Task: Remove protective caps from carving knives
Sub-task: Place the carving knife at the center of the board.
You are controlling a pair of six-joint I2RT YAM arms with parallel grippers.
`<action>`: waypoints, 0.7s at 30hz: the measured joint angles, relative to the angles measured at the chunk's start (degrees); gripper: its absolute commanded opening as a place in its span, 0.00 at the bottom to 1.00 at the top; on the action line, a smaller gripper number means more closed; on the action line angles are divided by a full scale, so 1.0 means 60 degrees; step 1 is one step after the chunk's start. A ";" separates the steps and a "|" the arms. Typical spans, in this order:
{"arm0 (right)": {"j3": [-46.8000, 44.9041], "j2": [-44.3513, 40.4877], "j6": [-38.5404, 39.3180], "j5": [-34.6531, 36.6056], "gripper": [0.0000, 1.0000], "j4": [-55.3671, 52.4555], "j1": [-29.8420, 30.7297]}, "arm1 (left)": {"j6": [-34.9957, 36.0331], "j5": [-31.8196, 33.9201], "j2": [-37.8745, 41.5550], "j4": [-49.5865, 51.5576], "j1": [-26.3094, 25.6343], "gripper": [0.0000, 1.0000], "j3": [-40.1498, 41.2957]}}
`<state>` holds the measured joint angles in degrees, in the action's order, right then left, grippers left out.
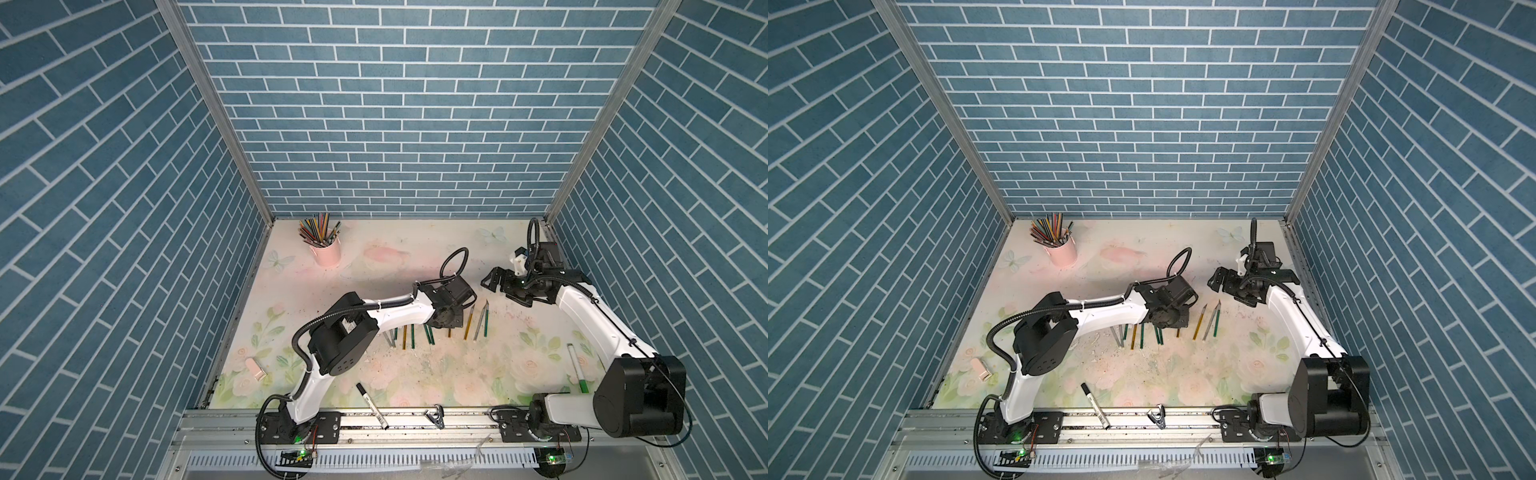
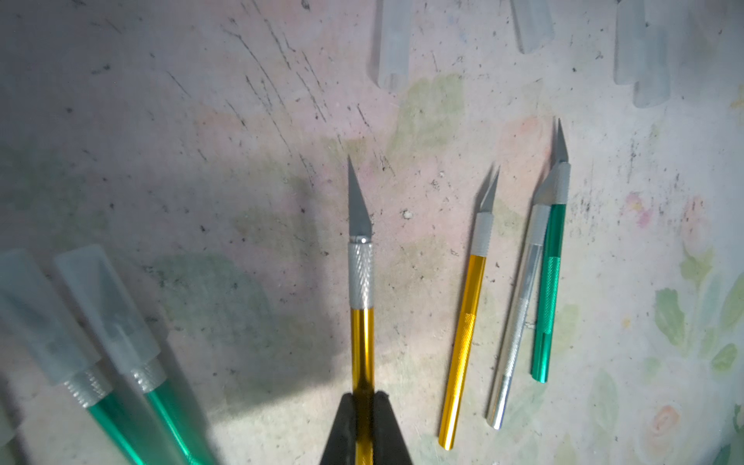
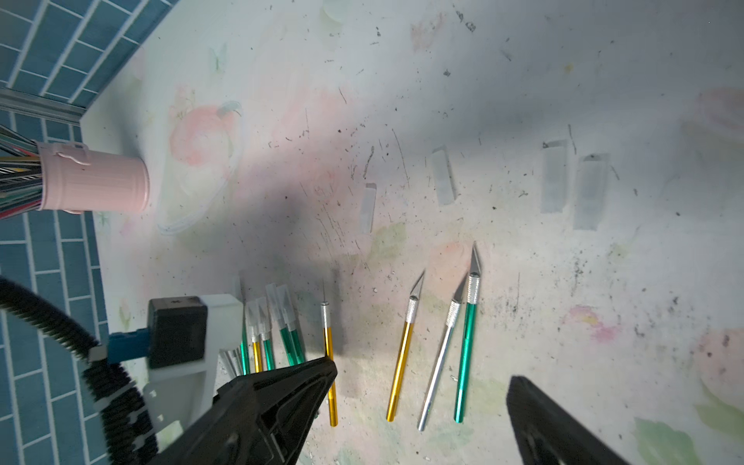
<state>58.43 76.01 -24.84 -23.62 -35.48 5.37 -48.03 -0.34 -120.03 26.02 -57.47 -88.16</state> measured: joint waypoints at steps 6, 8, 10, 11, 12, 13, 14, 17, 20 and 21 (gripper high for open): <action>-0.0186 -0.0153 -0.0066 -0.0532 0.98 0.0208 -0.0324 | -0.0168 0.0029 -0.0127 0.0062 -0.0015 0.13 -0.0095; -0.0273 -0.0153 -0.0076 -0.0710 0.98 0.0295 -0.0393 | -0.0208 0.0033 -0.0204 0.0080 -0.0018 0.14 -0.0138; -0.0313 -0.0153 -0.0113 -0.0852 0.98 0.0357 -0.0441 | -0.0229 0.0033 -0.0251 0.0098 -0.0018 0.15 -0.0146; -0.0317 -0.0153 -0.0127 -0.0907 0.98 0.0386 -0.0455 | -0.0244 0.0036 -0.0255 0.0135 -0.0018 0.15 -0.0146; -0.0321 -0.0153 -0.0138 -0.0947 0.98 0.0415 -0.0474 | -0.0255 0.0036 -0.0255 0.0160 -0.0018 0.16 -0.0146; -0.0321 -0.0153 -0.0138 -0.0984 0.98 0.0452 -0.0492 | -0.0270 0.0040 -0.0255 0.0189 -0.0018 0.16 -0.0160; -0.0321 -0.0153 -0.0138 -0.1016 0.98 0.0466 -0.0510 | -0.0284 0.0040 -0.0255 0.0197 -0.0018 0.17 -0.0164; -0.0321 -0.0146 -0.0138 -0.1053 0.98 0.0492 -0.0546 | -0.0306 0.0040 -0.0259 0.0226 -0.0018 0.18 -0.0164; -0.0321 -0.0076 -0.0135 -0.1078 0.98 0.0488 -0.0557 | -0.0372 0.0033 -0.0266 0.0266 -0.0018 0.21 -0.0197; -0.0321 -0.0040 -0.0135 -0.1078 0.98 0.0484 -0.0565 | -0.0382 0.0033 -0.0266 0.0266 -0.0018 0.22 -0.0200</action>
<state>56.51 75.77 -25.65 -30.09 -32.58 1.98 -50.33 -0.14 -121.62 27.62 -57.58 -89.36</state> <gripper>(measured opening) 0.982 0.207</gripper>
